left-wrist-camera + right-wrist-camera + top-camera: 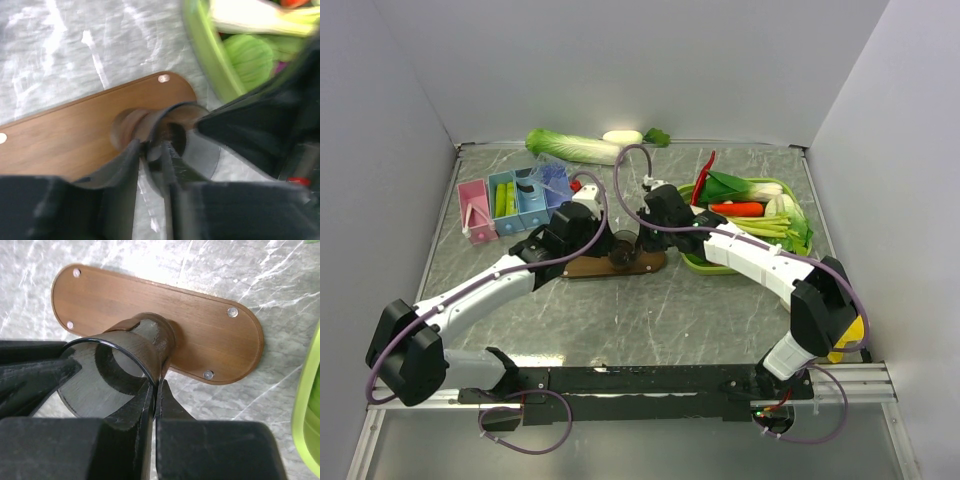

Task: Prepare toiletry sets of a toothbrush and toothpaste on the tray
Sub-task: Pick up the cup from the storage box.

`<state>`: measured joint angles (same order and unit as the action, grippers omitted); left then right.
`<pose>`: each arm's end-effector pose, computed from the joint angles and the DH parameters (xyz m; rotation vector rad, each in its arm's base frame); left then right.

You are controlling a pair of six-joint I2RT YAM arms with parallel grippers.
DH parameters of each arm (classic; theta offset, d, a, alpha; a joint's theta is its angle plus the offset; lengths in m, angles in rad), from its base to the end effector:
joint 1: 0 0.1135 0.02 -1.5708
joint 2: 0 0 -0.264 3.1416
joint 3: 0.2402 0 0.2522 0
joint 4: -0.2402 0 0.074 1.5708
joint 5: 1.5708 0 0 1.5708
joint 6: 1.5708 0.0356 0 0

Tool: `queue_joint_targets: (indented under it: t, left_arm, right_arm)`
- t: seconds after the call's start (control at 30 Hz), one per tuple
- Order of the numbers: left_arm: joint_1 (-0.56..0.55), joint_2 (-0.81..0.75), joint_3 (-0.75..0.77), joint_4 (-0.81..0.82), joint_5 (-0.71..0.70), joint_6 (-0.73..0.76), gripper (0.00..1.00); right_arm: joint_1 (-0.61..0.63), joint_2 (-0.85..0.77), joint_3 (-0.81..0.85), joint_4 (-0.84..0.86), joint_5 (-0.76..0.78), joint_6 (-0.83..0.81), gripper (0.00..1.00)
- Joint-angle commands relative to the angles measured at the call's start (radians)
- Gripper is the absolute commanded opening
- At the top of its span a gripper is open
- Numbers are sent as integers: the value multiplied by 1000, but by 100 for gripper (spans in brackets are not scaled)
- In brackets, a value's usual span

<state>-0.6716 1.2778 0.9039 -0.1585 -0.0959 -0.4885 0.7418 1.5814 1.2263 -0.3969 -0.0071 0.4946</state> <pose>0.2276 -0.1765 0.2771 0.1383 2.1529 -0.5889 0.2604 0.2389 0.2737 -0.3006 2.3893 0.6126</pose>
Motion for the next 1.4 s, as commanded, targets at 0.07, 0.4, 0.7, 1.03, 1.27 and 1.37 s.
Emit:
queue_joint_targets:
  t: [0.07, 0.4, 0.7, 1.03, 1.27, 1.37]
  left_arm:
    - [-8, -32, 39, 145, 117, 8, 57]
    - [-8, 17, 84, 80, 136, 19, 65]
    - [-8, -5, 69, 108, 193, 37, 76]
    - [-22, 86, 142, -7, 164, 65, 77]
    - [-36, 126, 168, -47, 150, 79, 64]
    - [-43, 133, 173, -52, 134, 85, 55]
  right_arm:
    - [2, -60, 48, 21, -92, -114, 0]
    - [-42, -77, 111, -71, -223, -272, 0]
    - [-102, -84, 118, -111, -306, -341, 0]
    - [-125, -103, 118, -115, -298, -357, 0]
    - [-127, -104, 137, -132, -271, -375, 0]
    - [-125, -106, 139, -135, -266, -381, 0]
